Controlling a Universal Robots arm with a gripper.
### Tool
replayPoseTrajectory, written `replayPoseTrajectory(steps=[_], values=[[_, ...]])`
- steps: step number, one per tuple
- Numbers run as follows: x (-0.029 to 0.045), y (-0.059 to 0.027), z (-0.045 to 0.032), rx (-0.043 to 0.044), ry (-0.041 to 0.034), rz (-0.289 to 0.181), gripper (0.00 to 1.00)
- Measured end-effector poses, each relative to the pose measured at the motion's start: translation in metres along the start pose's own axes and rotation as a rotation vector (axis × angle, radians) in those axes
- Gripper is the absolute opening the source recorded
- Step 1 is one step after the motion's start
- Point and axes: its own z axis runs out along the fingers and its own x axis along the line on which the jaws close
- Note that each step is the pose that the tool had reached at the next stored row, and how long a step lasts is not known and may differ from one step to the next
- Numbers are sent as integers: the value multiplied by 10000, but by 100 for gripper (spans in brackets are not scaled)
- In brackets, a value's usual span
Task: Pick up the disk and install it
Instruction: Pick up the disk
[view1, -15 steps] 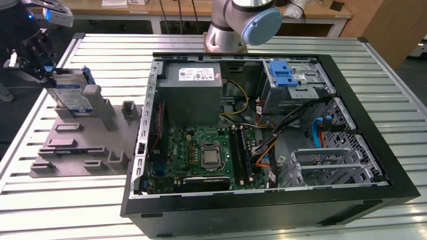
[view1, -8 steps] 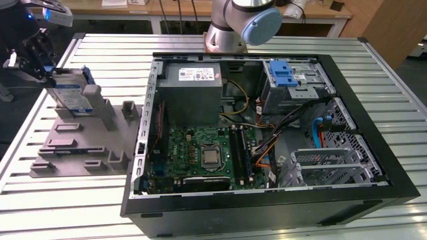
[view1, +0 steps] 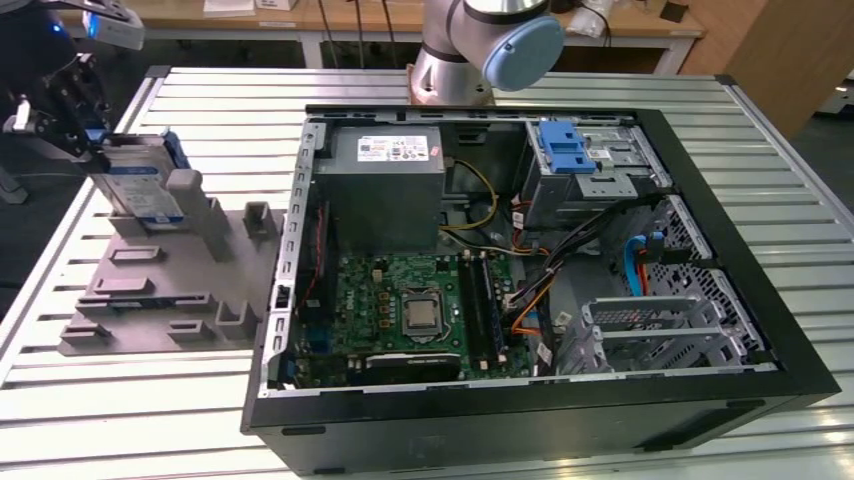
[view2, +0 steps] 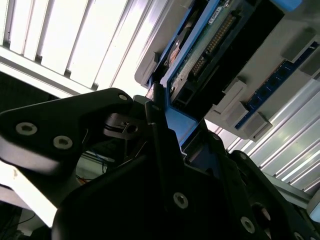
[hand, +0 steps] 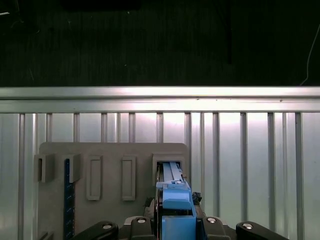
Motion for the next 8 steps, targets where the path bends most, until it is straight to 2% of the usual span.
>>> replayPoseTrajectory(steps=[8], values=[[0, 1, -59, 0, 0, 0, 36]])
